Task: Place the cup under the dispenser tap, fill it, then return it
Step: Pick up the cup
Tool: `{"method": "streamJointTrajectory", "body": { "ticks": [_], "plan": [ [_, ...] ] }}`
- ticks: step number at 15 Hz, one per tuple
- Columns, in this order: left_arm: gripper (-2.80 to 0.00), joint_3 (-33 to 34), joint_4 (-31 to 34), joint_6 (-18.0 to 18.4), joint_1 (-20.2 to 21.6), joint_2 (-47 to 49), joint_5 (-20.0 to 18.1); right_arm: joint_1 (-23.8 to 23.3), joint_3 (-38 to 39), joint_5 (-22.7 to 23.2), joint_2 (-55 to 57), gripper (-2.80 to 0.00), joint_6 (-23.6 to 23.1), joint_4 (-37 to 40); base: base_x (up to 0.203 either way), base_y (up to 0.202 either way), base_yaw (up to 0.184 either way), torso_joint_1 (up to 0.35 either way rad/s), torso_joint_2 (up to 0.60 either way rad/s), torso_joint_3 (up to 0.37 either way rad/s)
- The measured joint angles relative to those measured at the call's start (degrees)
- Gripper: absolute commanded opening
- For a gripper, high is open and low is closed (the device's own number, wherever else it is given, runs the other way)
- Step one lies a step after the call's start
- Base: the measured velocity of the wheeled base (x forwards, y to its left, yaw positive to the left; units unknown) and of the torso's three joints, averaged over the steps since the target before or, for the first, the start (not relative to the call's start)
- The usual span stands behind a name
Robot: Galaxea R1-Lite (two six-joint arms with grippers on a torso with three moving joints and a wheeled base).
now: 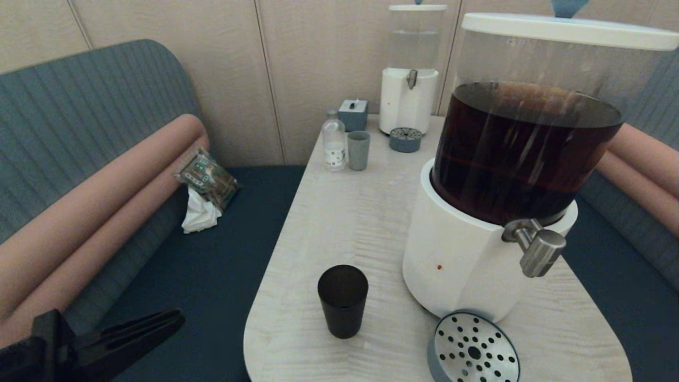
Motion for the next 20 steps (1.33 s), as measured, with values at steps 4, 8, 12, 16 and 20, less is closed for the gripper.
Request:
{"method": "streamJointTrajectory", "body": {
  "ticks": [4, 8, 12, 16, 20],
  "plan": [
    [0.00, 1.6, -8.4, -0.1, -0.1, 5.7, -1.1, 0.0, 0.0, 0.0, 0.0, -2.80, 0.0, 0.0, 0.000, 0.000, 0.000, 0.000, 0.00, 0.000],
    [0.00, 3.2, -14.7, 0.8, -0.6, 12.3, -9.8, 0.0, 0.0, 0.0, 0.0, -2.80, 0.0, 0.0, 0.000, 0.000, 0.000, 0.000, 0.00, 0.000],
    [0.00, 2.8, -15.7, 7.5, -0.8, 19.6, -15.7, 0.0, 0.0, 0.0, 0.0, -2.80, 0.0, 0.0, 0.000, 0.000, 0.000, 0.000, 0.00, 0.000],
    [0.00, 4.1, -15.9, 23.4, -0.7, 25.2, -10.1, 0.0, 0.0, 0.0, 0.0, -2.80, 0.0, 0.0, 0.000, 0.000, 0.000, 0.000, 0.00, 0.000],
    [0.00, 1.8, -16.7, 22.7, -0.9, 28.3, -7.2, 0.0, 0.0, 0.0, 0.0, -2.80, 0.0, 0.0, 0.000, 0.000, 0.000, 0.000, 0.00, 0.000]
  ]
}}
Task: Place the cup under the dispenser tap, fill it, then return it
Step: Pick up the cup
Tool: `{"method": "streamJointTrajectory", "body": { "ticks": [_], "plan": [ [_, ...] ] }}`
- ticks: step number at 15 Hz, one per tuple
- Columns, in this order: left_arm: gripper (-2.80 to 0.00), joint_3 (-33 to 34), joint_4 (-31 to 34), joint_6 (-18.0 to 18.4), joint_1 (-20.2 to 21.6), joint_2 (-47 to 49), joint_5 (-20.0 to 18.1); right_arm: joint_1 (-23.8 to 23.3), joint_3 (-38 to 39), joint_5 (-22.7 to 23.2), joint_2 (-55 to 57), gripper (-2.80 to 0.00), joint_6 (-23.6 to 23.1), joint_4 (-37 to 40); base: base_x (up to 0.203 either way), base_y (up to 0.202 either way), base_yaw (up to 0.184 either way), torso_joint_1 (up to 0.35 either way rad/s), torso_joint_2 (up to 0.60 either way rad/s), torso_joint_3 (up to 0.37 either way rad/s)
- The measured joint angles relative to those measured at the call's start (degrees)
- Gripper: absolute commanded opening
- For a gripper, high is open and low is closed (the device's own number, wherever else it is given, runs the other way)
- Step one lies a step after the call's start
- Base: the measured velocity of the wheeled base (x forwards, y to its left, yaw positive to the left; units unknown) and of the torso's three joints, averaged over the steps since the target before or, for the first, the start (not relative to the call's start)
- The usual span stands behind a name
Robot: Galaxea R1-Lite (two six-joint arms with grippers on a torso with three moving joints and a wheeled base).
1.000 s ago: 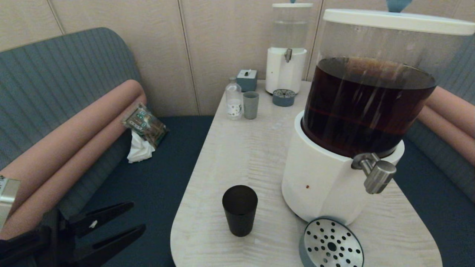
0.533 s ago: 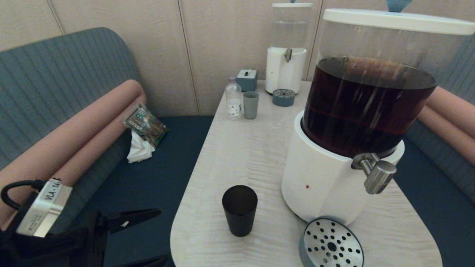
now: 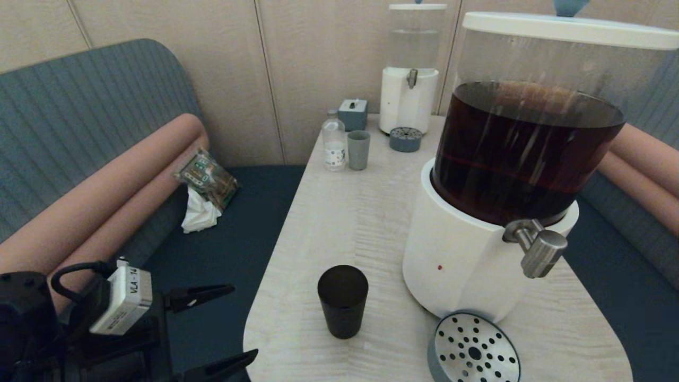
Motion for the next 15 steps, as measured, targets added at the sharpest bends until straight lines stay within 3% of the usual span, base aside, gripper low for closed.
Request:
{"method": "streamJointTrajectory", "body": {
  "ticks": [4, 6, 9, 12, 15],
  "plan": [
    [0.00, -2.2, -5.3, 1.1, 0.0, 7.0, 0.3, 0.0, 0.0, 0.0, 0.0, -2.80, 0.0, 0.0, 0.000, 0.000, 0.000, 0.000, 0.00, 0.000],
    [0.00, -2.2, -11.9, 2.6, -0.6, 13.0, 0.1, 0.0, 0.0, 0.0, 0.0, -2.80, 0.0, 0.0, 0.000, 0.000, 0.000, 0.000, 0.00, 0.000],
    [0.00, -2.4, -21.6, 1.0, -3.3, 19.9, -2.8, 0.0, 0.0, 0.0, 0.0, -2.80, 0.0, 0.0, 0.000, 0.000, 0.000, 0.000, 0.00, 0.000],
    [0.00, -2.8, -23.8, 1.0, -4.6, 24.5, -7.5, 0.0, 0.0, 0.0, 0.0, -2.80, 0.0, 0.0, 0.000, 0.000, 0.000, 0.000, 0.00, 0.000],
    [0.00, -3.2, -24.3, 1.2, -4.9, 27.3, -8.6, 0.0, 0.0, 0.0, 0.0, -2.80, 0.0, 0.0, 0.000, 0.000, 0.000, 0.000, 0.00, 0.000]
  ]
}}
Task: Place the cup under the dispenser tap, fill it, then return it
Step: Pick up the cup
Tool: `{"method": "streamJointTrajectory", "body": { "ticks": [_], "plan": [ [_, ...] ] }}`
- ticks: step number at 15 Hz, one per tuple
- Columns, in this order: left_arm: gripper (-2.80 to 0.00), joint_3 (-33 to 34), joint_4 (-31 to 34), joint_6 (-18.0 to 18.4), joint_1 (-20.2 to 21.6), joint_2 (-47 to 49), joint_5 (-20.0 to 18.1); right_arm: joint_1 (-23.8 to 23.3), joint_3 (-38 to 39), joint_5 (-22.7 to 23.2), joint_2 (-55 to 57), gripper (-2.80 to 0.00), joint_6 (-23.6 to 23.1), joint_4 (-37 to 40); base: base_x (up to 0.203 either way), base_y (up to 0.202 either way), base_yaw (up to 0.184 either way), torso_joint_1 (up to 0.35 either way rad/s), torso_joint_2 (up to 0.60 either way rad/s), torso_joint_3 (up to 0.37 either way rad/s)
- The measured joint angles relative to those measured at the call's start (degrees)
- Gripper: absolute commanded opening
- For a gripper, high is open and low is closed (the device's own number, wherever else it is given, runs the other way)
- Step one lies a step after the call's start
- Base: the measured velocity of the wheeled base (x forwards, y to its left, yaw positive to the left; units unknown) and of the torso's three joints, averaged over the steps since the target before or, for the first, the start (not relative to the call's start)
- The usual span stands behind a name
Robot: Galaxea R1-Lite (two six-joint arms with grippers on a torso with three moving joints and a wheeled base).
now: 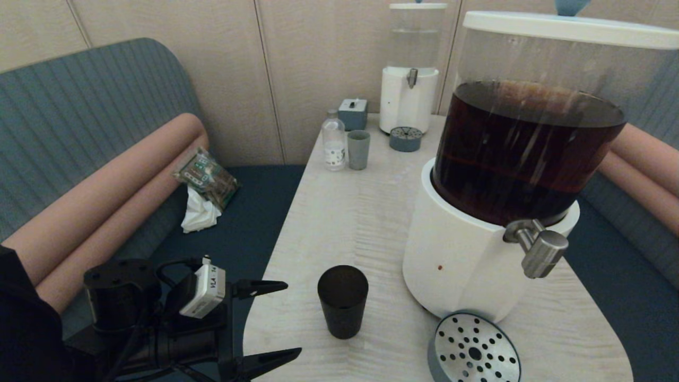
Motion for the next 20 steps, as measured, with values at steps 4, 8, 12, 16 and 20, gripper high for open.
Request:
{"method": "streamJointTrajectory", "body": {
  "ticks": [4, 8, 12, 16, 20],
  "plan": [
    [0.00, -2.1, -0.3, 0.0, 0.0, 3.1, -0.1, 0.0, 0.0, 0.0, 0.0, -2.80, 0.0, 0.0, 0.000, 0.000, 0.000, 0.000, 0.00, 0.000],
    [0.00, -5.3, -0.3, -0.1, -1.5, 5.8, -0.1, 0.0, 0.0, 0.0, 0.0, -2.80, 0.0, 0.0, 0.000, 0.000, 0.000, 0.000, 0.00, 0.000],
    [0.00, -8.8, -0.7, -0.8, -4.2, 8.5, -0.1, 0.0, 0.0, 0.0, 0.0, -2.80, 0.0, 0.0, 0.000, 0.000, 0.000, 0.000, 0.00, 0.000],
    [0.00, -12.2, -0.8, -1.3, -5.4, 11.4, 0.0, 0.0, 0.0, 0.0, 0.0, -2.80, 0.0, 0.0, 0.000, 0.000, 0.000, 0.000, 0.00, 0.000],
    [0.00, -13.5, -1.9, -3.0, -6.3, 13.3, 0.2, 0.0, 0.0, 0.0, 0.0, -2.80, 0.0, 0.0, 0.000, 0.000, 0.000, 0.000, 0.00, 0.000]
  ]
}}
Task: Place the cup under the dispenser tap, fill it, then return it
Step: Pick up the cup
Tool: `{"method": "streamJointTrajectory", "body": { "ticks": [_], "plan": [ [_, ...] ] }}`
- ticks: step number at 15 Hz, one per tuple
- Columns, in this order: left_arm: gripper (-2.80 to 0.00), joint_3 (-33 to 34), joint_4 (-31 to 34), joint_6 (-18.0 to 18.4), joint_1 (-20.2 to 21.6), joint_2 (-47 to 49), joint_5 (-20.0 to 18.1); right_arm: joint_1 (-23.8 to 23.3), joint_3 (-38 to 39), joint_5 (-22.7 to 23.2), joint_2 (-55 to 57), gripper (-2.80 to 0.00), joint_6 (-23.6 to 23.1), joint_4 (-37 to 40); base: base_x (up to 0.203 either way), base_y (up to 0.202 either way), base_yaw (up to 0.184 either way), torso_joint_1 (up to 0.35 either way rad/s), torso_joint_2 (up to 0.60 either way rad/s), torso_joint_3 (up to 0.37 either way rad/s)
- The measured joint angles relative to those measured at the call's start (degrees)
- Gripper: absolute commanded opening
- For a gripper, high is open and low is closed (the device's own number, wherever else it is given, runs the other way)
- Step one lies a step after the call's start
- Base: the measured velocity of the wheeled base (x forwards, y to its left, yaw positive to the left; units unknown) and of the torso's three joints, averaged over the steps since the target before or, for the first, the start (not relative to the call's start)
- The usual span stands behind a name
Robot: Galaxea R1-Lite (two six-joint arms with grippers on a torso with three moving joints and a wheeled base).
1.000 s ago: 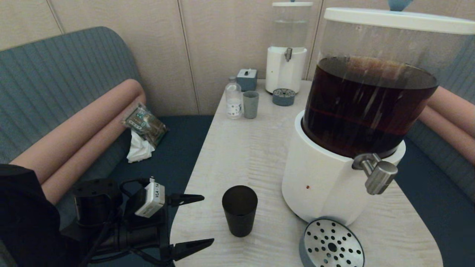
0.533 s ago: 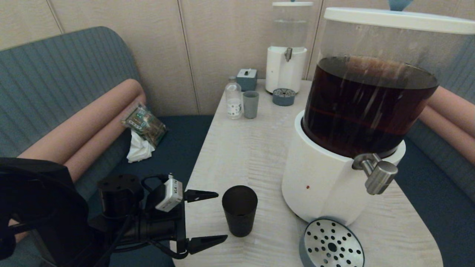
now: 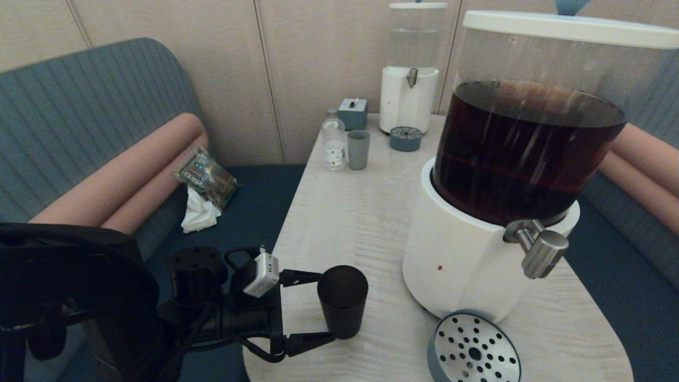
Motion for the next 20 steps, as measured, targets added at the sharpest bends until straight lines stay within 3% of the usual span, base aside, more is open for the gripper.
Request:
{"method": "streamJointTrajectory", "body": {
  "ticks": [15, 17, 20],
  "plan": [
    [0.00, -9.5, -1.4, -2.9, -4.7, 6.4, 3.1, 0.0, 0.0, 0.0, 0.0, -2.80, 0.0, 0.0, 0.000, 0.000, 0.000, 0.000, 0.00, 0.000],
    [-2.80, -9.5, -2.2, -4.0, -4.8, 6.5, 3.6, 0.0, 0.0, 0.0, 0.0, -2.80, 0.0, 0.0, 0.000, 0.000, 0.000, 0.000, 0.00, 0.000],
    [-2.80, -8.6, -2.3, -4.4, -4.9, 6.4, 3.7, 0.0, 0.0, 0.0, 0.0, -2.80, 0.0, 0.0, 0.000, 0.000, 0.000, 0.000, 0.00, 0.000]
  ]
}}
